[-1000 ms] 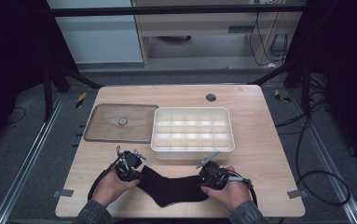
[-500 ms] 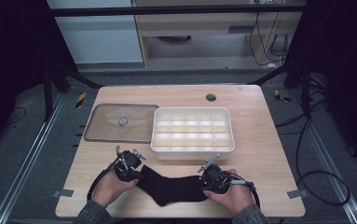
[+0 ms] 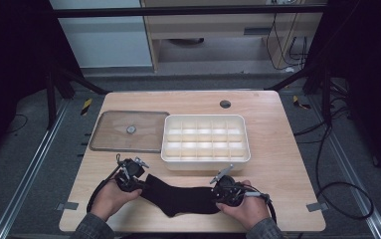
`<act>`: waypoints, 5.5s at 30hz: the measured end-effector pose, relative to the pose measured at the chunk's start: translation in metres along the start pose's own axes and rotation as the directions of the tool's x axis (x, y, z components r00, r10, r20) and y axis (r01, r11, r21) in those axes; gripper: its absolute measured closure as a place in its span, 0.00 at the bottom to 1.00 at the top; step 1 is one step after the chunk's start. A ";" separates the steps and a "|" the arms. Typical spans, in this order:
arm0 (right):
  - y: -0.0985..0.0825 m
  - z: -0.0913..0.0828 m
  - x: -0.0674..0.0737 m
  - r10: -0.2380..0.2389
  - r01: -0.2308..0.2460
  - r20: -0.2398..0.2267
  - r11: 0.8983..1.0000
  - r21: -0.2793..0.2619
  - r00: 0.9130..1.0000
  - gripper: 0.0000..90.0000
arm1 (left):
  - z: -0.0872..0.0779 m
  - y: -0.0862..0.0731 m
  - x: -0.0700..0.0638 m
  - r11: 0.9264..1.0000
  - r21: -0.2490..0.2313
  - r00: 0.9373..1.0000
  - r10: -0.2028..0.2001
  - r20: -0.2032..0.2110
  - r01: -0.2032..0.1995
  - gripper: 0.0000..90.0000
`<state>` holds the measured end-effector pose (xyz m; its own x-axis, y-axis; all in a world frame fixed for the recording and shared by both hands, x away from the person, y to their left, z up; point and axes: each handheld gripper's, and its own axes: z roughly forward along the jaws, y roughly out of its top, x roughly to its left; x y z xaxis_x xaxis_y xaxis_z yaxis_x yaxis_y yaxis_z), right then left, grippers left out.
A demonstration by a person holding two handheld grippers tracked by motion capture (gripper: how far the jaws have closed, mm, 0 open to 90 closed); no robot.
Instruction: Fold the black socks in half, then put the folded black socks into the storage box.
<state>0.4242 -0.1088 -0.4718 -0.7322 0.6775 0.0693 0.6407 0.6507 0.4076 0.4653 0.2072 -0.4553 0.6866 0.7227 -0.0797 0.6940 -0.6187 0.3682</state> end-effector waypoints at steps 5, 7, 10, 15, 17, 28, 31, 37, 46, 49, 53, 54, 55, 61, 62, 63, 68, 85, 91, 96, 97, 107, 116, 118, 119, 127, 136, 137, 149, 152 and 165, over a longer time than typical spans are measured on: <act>0.003 0.001 0.003 -0.005 0.005 -0.003 1.000 0.003 1.000 0.72 | -0.007 -0.001 0.002 1.000 -0.016 1.000 -0.002 0.009 0.003 0.88; 0.003 0.002 0.003 -0.006 0.006 -0.004 1.000 0.003 1.000 0.72 | -0.011 -0.001 0.004 1.000 -0.023 1.000 -0.007 0.014 0.008 0.88; 0.005 0.003 0.004 0.001 -0.001 -0.007 1.000 -0.002 1.000 0.72 | -0.018 -0.001 0.005 0.999 -0.032 1.000 -0.006 0.014 0.006 0.88; 0.008 0.005 0.006 -0.001 0.001 -0.005 1.000 -0.013 1.000 0.72 | -0.028 -0.002 0.006 0.998 -0.054 0.999 -0.015 0.029 0.017 0.88; 0.009 0.006 0.008 0.007 -0.007 -0.005 1.000 -0.017 1.000 0.71 | -0.033 -0.002 0.007 0.998 -0.062 0.999 -0.022 0.032 0.024 0.88; 0.026 0.016 0.025 -0.012 0.011 -0.021 0.999 -0.043 1.000 0.65 | -0.061 0.000 0.006 0.996 -0.084 1.000 0.001 0.017 0.001 0.88; 0.027 0.017 0.028 -0.013 0.012 -0.016 0.999 -0.051 1.000 0.66 | -0.066 0.001 0.002 0.997 -0.082 1.000 0.014 0.017 -0.013 0.88; 0.029 0.019 0.029 -0.010 0.009 -0.015 0.998 -0.059 1.000 0.68 | -0.071 0.004 -0.008 0.996 -0.083 0.999 0.035 0.034 -0.032 0.87; 0.033 0.020 0.026 -0.014 0.011 -0.046 0.998 -0.060 0.999 0.71 | -0.066 0.018 -0.030 0.993 -0.094 0.994 0.076 0.083 -0.068 0.88; 0.033 0.020 0.024 -0.017 0.014 -0.056 0.998 -0.057 0.998 0.71 | -0.066 0.022 -0.043 0.990 -0.097 0.990 0.108 0.085 -0.100 0.88; 0.032 0.020 0.024 -0.014 0.011 -0.057 0.998 -0.060 0.998 0.71 | -0.064 0.028 -0.055 0.987 -0.094 0.986 0.137 0.091 -0.128 0.87; 0.032 0.020 0.024 -0.015 0.011 -0.057 0.998 -0.061 0.998 0.71 | -0.063 0.030 -0.058 0.986 -0.094 0.985 0.145 0.092 -0.137 0.87; 0.032 0.020 0.024 -0.014 0.011 -0.057 0.998 -0.064 0.998 0.72 | -0.062 0.031 -0.061 0.985 -0.095 0.984 0.150 0.094 -0.142 0.87; 0.032 0.020 0.022 -0.019 0.014 -0.066 0.997 -0.075 0.998 0.72 | -0.054 0.038 -0.071 0.982 -0.084 0.982 0.175 0.075 -0.169 0.87; 0.032 0.020 0.022 -0.019 0.014 -0.066 0.997 -0.076 0.998 0.72 | -0.052 0.039 -0.072 0.982 -0.081 0.981 0.178 0.072 -0.173 0.87; 0.032 0.020 0.022 -0.019 0.014 -0.065 0.997 -0.077 0.998 0.72 | -0.051 0.040 -0.073 0.981 -0.084 0.981 0.179 0.074 -0.173 0.87; 0.030 0.019 0.020 -0.012 0.006 -0.064 0.996 -0.087 0.998 0.62 | -0.042 0.042 -0.078 0.979 -0.064 0.978 0.196 0.068 -0.191 0.87; 0.018 0.011 0.016 0.010 -0.020 -0.077 0.990 -0.137 0.997 0.89 | -0.032 0.044 -0.090 0.976 -0.060 0.974 0.214 0.076 -0.210 0.87; 0.014 0.016 0.013 0.027 -0.041 -0.095 0.988 -0.150 0.995 0.93 | -0.016 0.049 -0.099 0.975 -0.071 0.971 0.216 0.104 -0.209 0.87; 0.010 0.017 0.010 0.041 -0.061 -0.117 0.983 -0.173 0.992 0.93 | -0.005 0.054 -0.103 0.978 -0.098 0.974 0.193 0.120 -0.181 0.86; 0.010 0.017 0.010 0.040 -0.062 -0.121 0.982 -0.176 0.992 0.93 | -0.004 0.054 -0.104 0.978 -0.100 0.974 0.194 0.120 -0.183 0.86; 0.006 0.014 0.009 0.052 -0.074 -0.111 0.977 -0.201 0.992 0.86 | 0.018 0.055 -0.109 0.979 -0.076 0.979 0.195 0.060 -0.191 0.86; -0.002 0.001 0.004 0.060 -0.077 -0.087 0.975 -0.210 0.994 0.80 | 0.025 0.051 -0.107 0.983 -0.116 0.986 0.152 0.063 -0.144 0.76; -0.004 -0.002 0.002 0.062 -0.076 -0.068 0.974 -0.212 0.996 0.78 | 0.023 0.050 -0.108 0.984 -0.128 0.988 0.136 0.073 -0.126 0.66; -0.005 -0.004 0.001 0.068 -0.079 -0.060 0.974 -0.212 0.996 0.77 | 0.022 0.050 -0.109 0.983 -0.135 0.988 0.135 0.070 -0.125 0.60; -0.008 -0.017 -0.001 0.100 -0.102 -0.022 0.967 -0.232 0.995 0.65 | -0.010 0.045 -0.116 0.961 -0.238 0.987 0.155 0.044 -0.140 0.38; 0.016 -0.019 0.011 0.114 -0.110 -0.001 0.960 -0.258 0.994 0.50 | -0.023 0.028 -0.084 0.965 -0.234 0.993 0.112 -0.034 -0.117 0.12; 0.018 -0.019 0.012 0.120 -0.117 -0.007 0.957 -0.267 0.993 0.50 | -0.023 0.025 -0.079 0.966 -0.234 0.993 0.105 -0.050 -0.114 0.11; 0.035 -0.008 0.018 0.111 -0.120 -0.048 0.961 -0.248 0.993 0.51 | -0.011 -0.012 -0.052 0.959 -0.273 0.993 0.045 -0.106 -0.073 0.14; 0.037 -0.004 0.016 0.126 -0.134 -0.048 0.962 -0.238 0.991 0.54 | -0.007 -0.016 -0.053 0.960 -0.270 0.994 0.056 -0.098 -0.081 0.14; 0.043 0.002 0.016 0.148 -0.154 -0.043 0.958 -0.242 0.988 0.63 | -0.003 -0.027 -0.062 0.957 -0.266 0.993 0.097 -0.071 -0.112 0.19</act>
<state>0.4404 -0.0687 -0.4549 -0.6386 0.7510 0.1680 0.6705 0.4359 0.6003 0.4037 0.1800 -0.4577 0.7332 0.6797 0.0222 0.5298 -0.5913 0.6080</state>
